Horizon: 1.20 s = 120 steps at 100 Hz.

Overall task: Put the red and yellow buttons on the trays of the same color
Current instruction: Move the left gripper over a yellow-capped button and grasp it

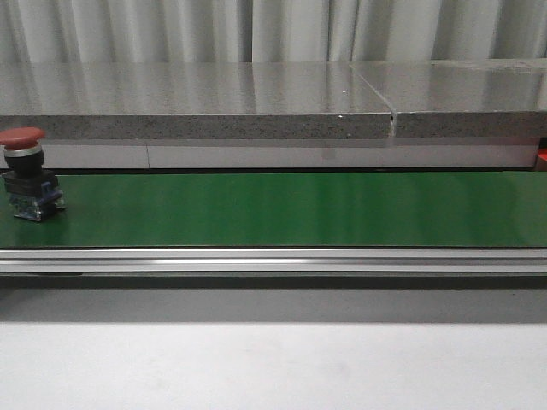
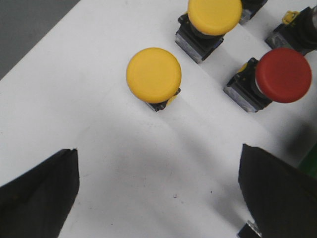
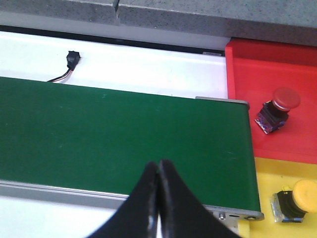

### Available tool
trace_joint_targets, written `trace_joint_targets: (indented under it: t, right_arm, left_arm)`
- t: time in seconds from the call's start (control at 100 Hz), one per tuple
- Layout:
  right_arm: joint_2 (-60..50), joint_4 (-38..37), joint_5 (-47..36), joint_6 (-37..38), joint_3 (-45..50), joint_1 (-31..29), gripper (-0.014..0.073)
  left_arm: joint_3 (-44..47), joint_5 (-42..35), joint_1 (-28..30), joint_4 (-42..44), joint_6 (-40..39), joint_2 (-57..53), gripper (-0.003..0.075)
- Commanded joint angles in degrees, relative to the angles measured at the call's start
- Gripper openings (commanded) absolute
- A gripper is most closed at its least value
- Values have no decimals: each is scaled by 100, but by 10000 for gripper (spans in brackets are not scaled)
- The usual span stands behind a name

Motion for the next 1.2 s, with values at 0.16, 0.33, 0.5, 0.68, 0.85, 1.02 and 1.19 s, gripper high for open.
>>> trace_joint_targets:
  t: [0.16,0.33,0.5,0.68,0.85,1.02,1.19]
  right_arm:
    - [-18,-6,-342,-28,-147,5,-68]
    - [-18,-6,-342,-28,-147,5,-68]
    - [-18,-6,-342,-28,-147,5,-68]
    - [-18,-6,-342,-28,-147,5,-68]
    - [-18,-6,-342,-28,-147,5,-68]
    - [-18,-6,-342,-28,-147,5,-68]
    - [-18,-6,-342,-28,-147,5,-68]
  left_arm:
    - [-569,-353,11,73,-60,570,640]
    - [-749,-477,60,73,-60,913,640]
    - [-926,-579,258,60,-60,1203,641]
    - [-1044,-677,326,9,-60,1488,641]
    - [-1044,-751,326,-35,-60,1599,640]
    - [-1044,-801,326,-58,-60,1611,508]
    - [-1044,-769,326,-58,-60,1611,169]
